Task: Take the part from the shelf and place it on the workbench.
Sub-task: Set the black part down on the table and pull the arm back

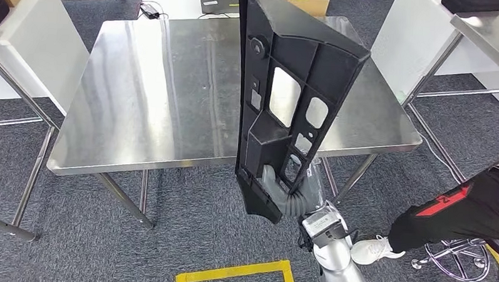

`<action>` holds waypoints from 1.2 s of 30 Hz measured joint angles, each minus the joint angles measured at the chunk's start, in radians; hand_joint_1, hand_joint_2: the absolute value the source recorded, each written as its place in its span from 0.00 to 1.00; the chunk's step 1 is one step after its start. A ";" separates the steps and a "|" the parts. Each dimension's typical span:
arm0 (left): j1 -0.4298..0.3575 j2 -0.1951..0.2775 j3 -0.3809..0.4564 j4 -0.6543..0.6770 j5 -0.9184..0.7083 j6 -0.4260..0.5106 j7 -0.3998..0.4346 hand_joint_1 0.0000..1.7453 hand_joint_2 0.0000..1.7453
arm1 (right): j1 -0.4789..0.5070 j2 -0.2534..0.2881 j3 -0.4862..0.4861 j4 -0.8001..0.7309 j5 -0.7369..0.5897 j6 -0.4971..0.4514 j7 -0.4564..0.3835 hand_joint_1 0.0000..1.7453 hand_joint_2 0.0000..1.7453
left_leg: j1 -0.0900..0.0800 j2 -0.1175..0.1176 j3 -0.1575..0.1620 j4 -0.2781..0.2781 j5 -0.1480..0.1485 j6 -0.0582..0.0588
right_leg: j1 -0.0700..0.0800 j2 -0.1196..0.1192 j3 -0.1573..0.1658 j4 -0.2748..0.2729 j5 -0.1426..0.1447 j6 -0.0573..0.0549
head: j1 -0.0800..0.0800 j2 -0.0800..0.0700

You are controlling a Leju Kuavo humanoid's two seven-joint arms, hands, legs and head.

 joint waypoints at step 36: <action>0.003 -0.001 0.028 0.001 0.016 0.026 0.018 0.00 1.00 | -0.004 0.009 0.003 0.001 0.017 0.001 0.000 1.00 1.00 | 0.007 -0.007 0.052 -0.020 -0.028 -0.019 | -0.016 -0.009 0.026 -0.191 0.125 0.051 | 0.002 0.000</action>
